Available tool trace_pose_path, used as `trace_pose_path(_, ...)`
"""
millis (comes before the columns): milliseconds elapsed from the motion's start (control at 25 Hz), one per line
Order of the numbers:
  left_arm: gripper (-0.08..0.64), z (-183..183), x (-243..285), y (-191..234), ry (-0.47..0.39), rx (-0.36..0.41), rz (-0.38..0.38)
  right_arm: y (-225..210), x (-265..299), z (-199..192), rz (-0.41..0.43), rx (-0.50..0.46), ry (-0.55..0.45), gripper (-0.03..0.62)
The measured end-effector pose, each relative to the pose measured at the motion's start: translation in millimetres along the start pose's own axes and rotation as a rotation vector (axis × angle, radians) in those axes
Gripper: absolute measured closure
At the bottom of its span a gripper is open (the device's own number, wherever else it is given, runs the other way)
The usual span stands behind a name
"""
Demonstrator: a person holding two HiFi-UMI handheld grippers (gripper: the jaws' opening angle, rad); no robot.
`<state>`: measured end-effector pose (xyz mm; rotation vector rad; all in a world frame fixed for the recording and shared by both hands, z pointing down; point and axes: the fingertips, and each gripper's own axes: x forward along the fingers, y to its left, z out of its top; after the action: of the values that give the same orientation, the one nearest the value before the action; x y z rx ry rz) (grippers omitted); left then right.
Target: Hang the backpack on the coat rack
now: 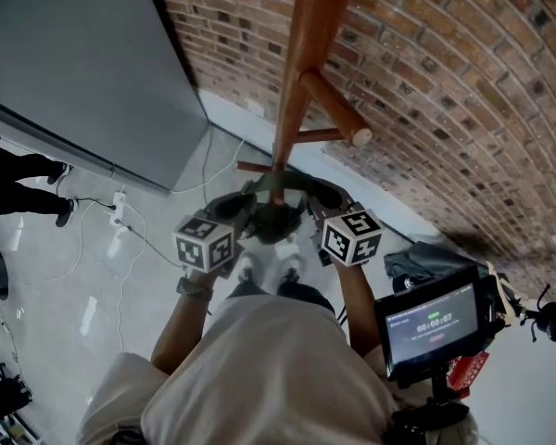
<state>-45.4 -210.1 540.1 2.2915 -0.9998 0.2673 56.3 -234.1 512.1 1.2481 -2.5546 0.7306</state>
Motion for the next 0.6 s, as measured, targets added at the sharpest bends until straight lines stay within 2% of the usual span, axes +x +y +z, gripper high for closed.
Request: trace_pose_path(600, 0.538, -12, 6, 2, 0.038, 0.008, -0.001, 8, 17, -18, 0.039, 0.019, 0.052, 0.586)
